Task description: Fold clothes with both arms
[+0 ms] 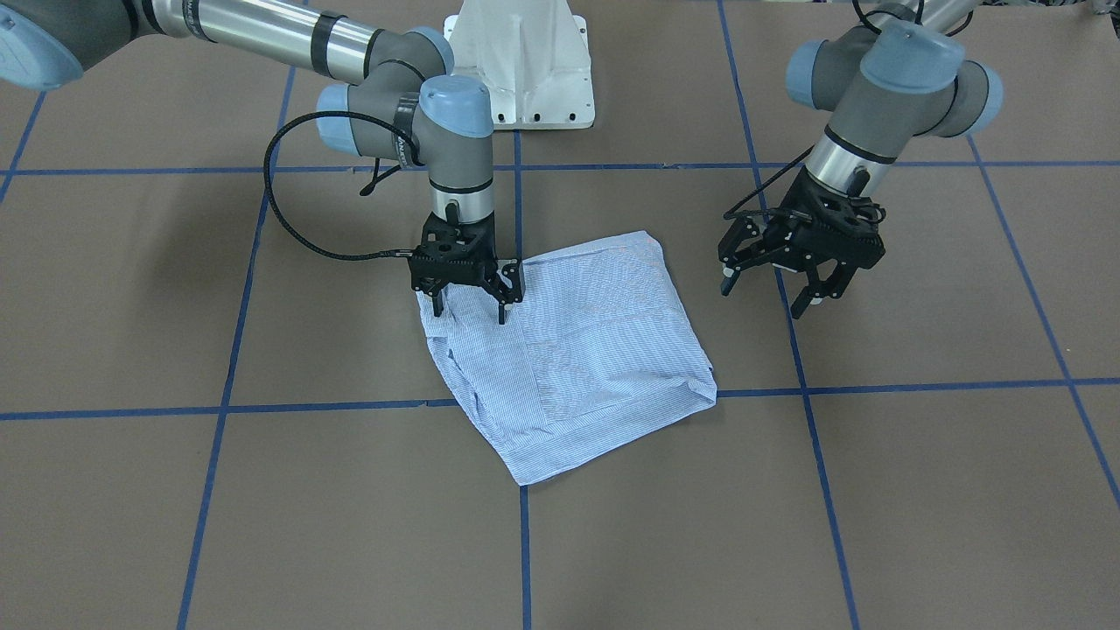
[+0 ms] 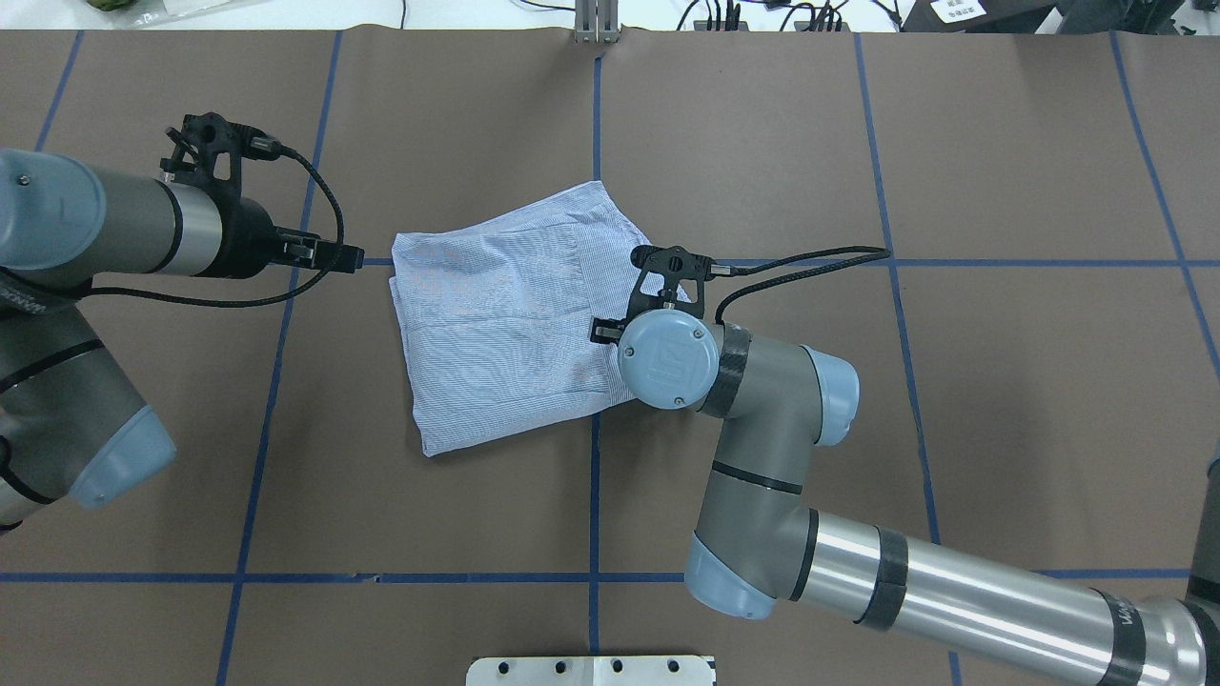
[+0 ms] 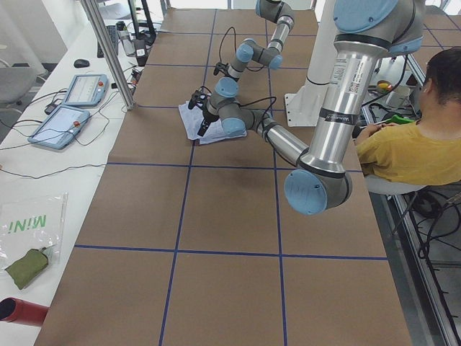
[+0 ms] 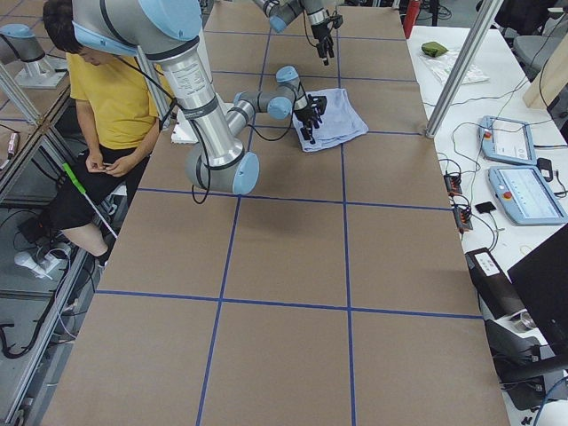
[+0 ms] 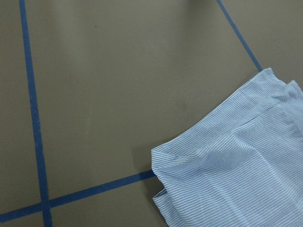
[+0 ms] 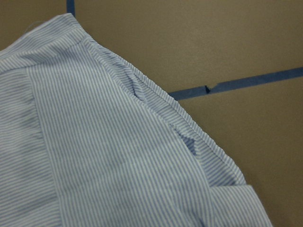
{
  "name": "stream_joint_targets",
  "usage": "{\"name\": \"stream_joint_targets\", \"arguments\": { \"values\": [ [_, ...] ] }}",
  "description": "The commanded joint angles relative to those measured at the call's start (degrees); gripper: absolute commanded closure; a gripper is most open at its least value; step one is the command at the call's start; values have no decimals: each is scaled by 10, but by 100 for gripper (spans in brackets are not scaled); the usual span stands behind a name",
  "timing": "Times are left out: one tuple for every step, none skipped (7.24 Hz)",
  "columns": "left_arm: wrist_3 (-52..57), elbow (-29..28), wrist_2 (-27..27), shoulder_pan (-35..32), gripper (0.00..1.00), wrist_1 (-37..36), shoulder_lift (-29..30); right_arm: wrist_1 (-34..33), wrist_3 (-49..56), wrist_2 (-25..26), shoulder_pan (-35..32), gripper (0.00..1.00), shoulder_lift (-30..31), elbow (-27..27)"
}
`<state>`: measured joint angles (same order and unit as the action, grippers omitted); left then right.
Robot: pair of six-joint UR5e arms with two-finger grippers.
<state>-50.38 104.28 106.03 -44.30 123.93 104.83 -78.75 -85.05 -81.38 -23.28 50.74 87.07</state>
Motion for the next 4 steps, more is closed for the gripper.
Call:
{"name": "stream_joint_targets", "arguments": {
  "values": [
    [-1, 2, 0, 0, 0, 1, -2, -5, 8, -13, -13, 0, -4, 22],
    [-3, 4, 0, -1, 0, 1, -3, -24, 10, -55, -39, 0, -5, 40],
    [-7, 6, 0, -1, 0, 1, -4, -73, 34, -93, -68, 0, -5, 79],
    [-8, 9, 1, -1, 0, 0, -5, -136, 79, -138, -105, 0, -5, 132]
  ]
}}
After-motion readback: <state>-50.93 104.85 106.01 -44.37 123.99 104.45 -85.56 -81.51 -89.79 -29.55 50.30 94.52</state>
